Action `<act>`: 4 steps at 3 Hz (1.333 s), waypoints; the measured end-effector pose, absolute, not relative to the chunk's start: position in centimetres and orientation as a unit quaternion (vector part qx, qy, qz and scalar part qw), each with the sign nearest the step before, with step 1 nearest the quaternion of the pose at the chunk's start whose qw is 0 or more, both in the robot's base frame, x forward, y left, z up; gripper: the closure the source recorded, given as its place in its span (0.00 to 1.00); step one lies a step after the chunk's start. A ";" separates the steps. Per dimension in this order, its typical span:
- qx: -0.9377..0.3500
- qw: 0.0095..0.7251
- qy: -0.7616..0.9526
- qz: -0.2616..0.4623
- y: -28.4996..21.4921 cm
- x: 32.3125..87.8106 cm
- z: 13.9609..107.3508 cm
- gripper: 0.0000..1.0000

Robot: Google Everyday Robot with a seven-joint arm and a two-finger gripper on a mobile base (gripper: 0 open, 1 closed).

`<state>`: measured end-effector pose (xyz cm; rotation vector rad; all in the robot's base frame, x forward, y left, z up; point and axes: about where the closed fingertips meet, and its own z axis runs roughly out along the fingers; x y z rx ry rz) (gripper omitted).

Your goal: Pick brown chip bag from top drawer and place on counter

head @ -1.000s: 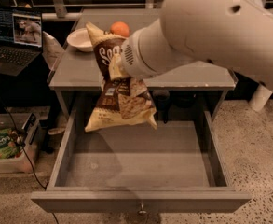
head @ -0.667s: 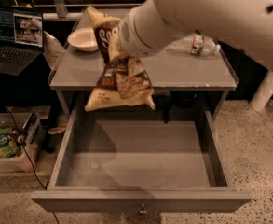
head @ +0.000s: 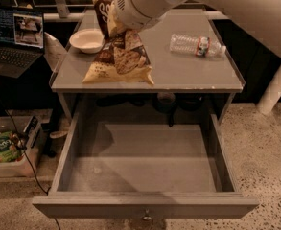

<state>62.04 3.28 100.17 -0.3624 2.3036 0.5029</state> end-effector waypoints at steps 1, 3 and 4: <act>-0.142 0.381 0.892 0.196 4.5 64.8 100.5 1.00; -0.137 0.390 0.891 0.185 6.7 72.2 98.8 1.00; -0.122 0.388 0.900 0.157 3.9 74.2 97.1 1.00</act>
Offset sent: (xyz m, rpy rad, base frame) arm 0.1230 0.0471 -0.0219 0.0431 -0.0319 -0.0464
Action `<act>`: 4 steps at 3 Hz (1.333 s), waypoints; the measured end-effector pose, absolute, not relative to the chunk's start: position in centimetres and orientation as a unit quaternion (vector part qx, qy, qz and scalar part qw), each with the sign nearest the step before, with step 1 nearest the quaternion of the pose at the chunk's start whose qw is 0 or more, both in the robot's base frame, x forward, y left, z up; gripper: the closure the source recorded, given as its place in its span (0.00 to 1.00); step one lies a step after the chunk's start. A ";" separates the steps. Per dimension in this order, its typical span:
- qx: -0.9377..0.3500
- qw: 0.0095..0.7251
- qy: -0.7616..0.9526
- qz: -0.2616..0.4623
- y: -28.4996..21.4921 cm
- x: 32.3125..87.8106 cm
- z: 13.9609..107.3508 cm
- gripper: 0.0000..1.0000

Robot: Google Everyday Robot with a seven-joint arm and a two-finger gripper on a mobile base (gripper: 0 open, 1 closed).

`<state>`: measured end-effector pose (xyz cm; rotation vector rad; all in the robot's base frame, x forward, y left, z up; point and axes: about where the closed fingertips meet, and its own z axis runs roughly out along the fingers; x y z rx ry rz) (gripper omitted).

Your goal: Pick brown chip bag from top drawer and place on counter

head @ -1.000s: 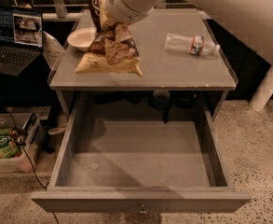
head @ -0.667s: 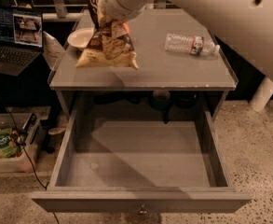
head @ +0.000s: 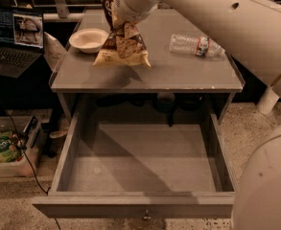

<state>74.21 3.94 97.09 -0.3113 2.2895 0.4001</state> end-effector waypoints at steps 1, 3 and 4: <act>-0.097 0.387 0.909 0.124 0.0 75.6 95.8 1.00; -0.096 0.387 0.909 0.122 -0.3 75.7 95.8 0.59; -0.096 0.387 0.909 0.122 -0.3 75.7 95.8 0.36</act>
Offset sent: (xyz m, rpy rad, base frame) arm 0.0139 -0.0385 -0.0121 -0.0419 0.0086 -0.0699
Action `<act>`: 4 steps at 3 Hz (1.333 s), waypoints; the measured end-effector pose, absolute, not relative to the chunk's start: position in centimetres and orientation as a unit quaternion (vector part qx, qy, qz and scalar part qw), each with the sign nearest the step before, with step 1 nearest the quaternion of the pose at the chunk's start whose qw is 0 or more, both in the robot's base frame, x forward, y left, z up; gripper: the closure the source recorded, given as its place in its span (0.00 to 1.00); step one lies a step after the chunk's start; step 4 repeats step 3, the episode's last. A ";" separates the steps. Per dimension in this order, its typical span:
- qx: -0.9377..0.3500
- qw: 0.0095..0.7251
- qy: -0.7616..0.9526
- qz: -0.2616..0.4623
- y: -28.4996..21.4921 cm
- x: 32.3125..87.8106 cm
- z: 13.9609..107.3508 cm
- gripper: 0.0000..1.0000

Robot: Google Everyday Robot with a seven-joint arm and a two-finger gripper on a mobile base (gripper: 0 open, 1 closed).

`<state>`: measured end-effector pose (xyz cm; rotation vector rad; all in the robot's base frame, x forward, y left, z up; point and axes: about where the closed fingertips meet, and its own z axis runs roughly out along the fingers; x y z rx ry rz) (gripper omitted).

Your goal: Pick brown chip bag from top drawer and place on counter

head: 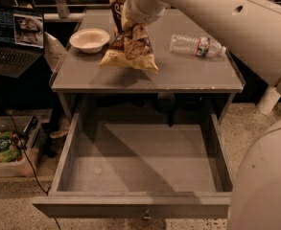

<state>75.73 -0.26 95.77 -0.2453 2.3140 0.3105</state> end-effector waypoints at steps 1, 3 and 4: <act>-0.096 0.387 0.909 0.122 -0.3 75.7 95.8 0.12; -0.096 0.387 0.909 0.122 -0.2 75.7 95.8 0.00; -0.096 0.387 0.909 0.122 -0.2 75.7 95.8 0.00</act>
Offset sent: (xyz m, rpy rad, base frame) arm 0.0000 0.0000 0.0000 0.0000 0.0000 0.0000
